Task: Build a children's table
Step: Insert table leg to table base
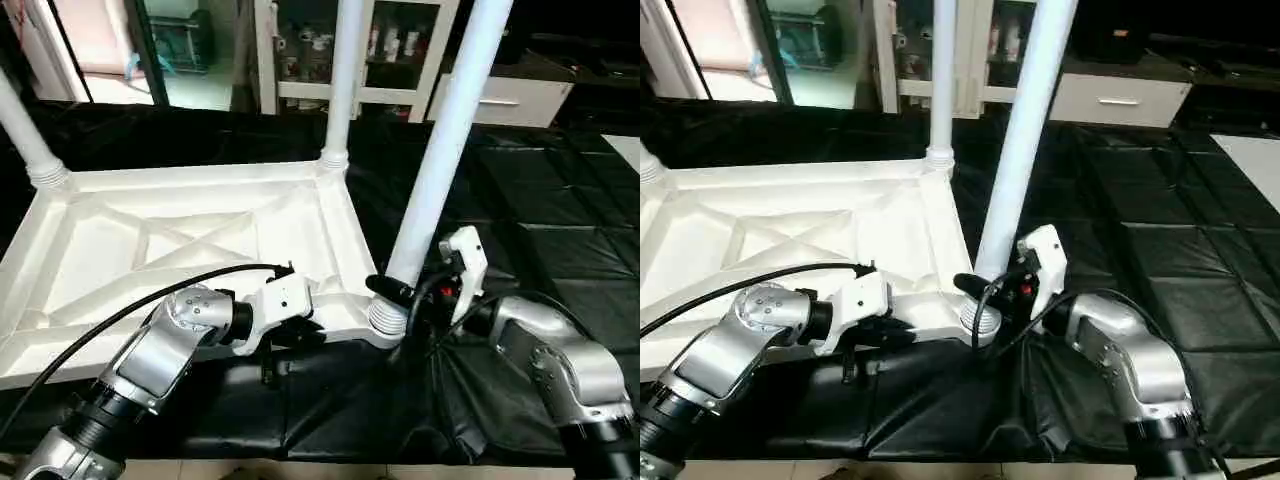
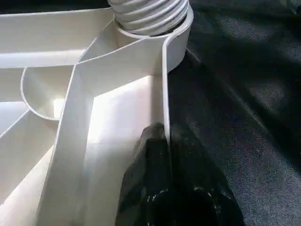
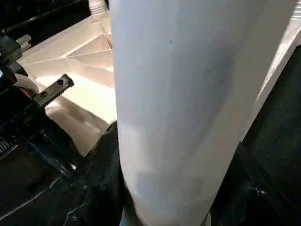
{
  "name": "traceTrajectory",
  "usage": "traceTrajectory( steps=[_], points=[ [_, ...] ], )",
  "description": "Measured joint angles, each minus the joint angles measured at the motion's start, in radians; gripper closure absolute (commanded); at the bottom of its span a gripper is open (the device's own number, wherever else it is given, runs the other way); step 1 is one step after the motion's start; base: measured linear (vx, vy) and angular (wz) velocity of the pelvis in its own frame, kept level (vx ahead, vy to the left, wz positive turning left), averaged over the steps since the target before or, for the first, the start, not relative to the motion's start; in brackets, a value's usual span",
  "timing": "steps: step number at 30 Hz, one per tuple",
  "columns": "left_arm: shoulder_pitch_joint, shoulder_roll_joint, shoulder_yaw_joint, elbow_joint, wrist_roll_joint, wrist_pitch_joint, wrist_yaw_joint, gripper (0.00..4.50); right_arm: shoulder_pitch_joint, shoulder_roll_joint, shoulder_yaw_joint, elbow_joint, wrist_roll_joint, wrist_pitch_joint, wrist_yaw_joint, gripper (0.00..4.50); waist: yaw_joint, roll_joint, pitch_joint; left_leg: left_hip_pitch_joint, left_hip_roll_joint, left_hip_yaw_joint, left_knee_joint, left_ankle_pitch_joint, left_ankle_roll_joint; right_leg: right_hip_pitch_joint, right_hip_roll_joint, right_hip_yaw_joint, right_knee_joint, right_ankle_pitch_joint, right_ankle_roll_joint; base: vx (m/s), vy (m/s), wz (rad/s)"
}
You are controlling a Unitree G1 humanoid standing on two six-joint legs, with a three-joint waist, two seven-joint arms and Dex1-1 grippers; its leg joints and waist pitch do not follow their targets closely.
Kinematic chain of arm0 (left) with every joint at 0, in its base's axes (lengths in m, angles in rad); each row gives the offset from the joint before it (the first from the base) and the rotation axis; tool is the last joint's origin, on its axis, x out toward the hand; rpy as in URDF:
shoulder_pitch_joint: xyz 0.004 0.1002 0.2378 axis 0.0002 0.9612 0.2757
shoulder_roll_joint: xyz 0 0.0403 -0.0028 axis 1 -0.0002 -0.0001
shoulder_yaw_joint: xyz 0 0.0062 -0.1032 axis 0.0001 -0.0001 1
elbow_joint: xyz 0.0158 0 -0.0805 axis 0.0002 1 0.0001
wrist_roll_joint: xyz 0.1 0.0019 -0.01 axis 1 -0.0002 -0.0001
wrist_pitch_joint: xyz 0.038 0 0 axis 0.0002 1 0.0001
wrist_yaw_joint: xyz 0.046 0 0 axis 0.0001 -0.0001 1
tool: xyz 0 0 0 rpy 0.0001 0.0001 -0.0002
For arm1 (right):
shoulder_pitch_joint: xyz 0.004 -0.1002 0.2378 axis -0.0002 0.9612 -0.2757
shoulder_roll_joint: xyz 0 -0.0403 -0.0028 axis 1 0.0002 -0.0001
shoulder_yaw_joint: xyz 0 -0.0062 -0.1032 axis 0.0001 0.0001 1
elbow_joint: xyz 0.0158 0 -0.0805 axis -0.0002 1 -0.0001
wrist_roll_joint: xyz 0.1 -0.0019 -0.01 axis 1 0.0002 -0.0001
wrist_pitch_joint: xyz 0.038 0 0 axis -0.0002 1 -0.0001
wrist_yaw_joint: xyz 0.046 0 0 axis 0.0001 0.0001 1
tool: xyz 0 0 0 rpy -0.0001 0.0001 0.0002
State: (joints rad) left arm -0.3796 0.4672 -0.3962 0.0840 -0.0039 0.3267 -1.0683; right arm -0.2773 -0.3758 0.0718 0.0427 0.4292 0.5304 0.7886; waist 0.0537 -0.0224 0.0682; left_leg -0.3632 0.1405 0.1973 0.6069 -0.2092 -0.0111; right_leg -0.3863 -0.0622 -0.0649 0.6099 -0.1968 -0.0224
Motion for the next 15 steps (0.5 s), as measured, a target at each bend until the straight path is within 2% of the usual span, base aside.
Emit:
traceTrajectory(
  steps=[7, 15],
  points=[
    [-0.001, -0.001, -0.001, 0.001, 0.001, 0.002, 0.0, 4.47, -0.011, -0.018, 0.027, 0.012, -0.017, -0.016, 0.029, 2.63, 0.0, -0.001, 0.0, 0.002, 0.0, 0.0, 0.0, 0.0, 0.0, 0.002, 0.0, 0.0, 0.0, 0.0, 0.0, 0.0, 0.0, 0.0],
    [-0.014, -0.003, 0.0, 0.027, 0.002, 0.003, 0.006, 4.47, -0.021, 0.03, -0.004, 0.071, -0.016, -0.04, 0.003, 2.63, -0.01, -0.007, 0.0, 0.006, 0.0, 0.0, -0.001, 0.0, 0.0, 0.004, 0.0, 0.0, -0.002, -0.001, 0.002, 0.0, 0.0, 0.0]
  ],
)
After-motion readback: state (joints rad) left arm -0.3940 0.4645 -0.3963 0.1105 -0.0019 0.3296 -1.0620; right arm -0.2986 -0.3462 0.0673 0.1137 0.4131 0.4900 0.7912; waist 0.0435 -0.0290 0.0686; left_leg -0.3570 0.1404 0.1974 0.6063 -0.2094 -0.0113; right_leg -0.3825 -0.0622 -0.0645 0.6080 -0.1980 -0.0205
